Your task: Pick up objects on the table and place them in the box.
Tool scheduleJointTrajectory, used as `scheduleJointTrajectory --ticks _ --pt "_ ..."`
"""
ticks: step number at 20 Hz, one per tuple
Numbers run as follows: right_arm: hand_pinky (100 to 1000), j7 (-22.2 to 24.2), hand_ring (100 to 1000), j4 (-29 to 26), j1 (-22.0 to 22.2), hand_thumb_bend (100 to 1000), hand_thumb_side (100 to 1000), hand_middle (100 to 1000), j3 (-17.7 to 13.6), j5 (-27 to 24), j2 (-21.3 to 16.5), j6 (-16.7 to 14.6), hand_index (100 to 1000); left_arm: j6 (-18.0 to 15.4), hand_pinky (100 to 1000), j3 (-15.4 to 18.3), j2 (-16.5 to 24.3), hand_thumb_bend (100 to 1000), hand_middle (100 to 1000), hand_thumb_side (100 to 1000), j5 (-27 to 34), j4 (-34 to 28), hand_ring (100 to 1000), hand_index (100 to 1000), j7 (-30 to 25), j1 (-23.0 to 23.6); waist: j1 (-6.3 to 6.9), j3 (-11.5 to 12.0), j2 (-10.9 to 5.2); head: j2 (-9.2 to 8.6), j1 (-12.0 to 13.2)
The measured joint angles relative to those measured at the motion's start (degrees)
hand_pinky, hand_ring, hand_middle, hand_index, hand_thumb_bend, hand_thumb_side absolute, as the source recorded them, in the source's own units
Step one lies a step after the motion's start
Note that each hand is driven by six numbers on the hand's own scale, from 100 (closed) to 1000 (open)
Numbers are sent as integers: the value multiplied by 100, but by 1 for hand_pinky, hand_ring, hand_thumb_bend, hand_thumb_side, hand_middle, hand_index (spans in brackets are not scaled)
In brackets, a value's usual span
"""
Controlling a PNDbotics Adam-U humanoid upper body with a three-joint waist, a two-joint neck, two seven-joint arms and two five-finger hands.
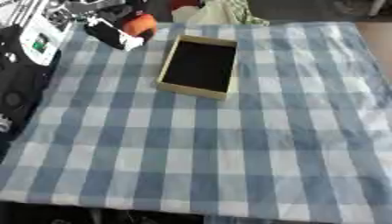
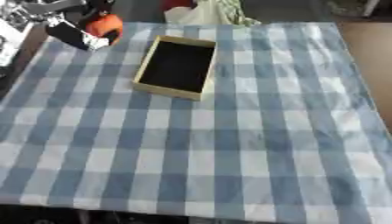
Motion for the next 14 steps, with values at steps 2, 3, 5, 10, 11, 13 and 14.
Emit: scheduleJointTrajectory --ticks 2,3,5,10,11,13,14 --pt "751 15 759 0 -34 100 625 685 7 -9 0 -6 770 -14 250 5 -189 100 366 246 -102 119 479 143 33 -87 -1 -41 29 -6 14" --pt "751 26 759 0 -47 100 625 684 11 -18 0 -12 770 -16 245 14 -286 100 372 244 -170 185 474 143 71 -130 -4 -59 46 -11 27" --pt "751 42 759 0 -83 100 624 684 34 -38 1 -22 770 -7 239 70 -481 100 370 244 -339 339 470 143 196 -209 -7 -101 82 -52 58" --pt "750 81 758 0 -144 100 624 683 41 -81 29 -51 770 31 232 221 -893 100 376 245 -872 815 466 146 646 -275 -36 -183 179 -147 125" --pt "750 93 759 0 -149 100 624 683 44 -92 44 -56 770 30 231 249 -948 100 378 245 -970 897 465 147 742 -275 -36 -196 195 -163 135" --pt "750 110 759 0 -181 100 624 683 54 -108 48 -61 770 25 234 287 -1064 100 380 245 -1147 1033 467 151 942 -275 -38 -223 223 -198 156" --pt "750 118 759 0 -197 100 624 683 62 -114 50 -67 770 23 241 299 -1113 100 385 245 -1237 1096 474 154 1038 -275 -41 -235 231 -212 162"
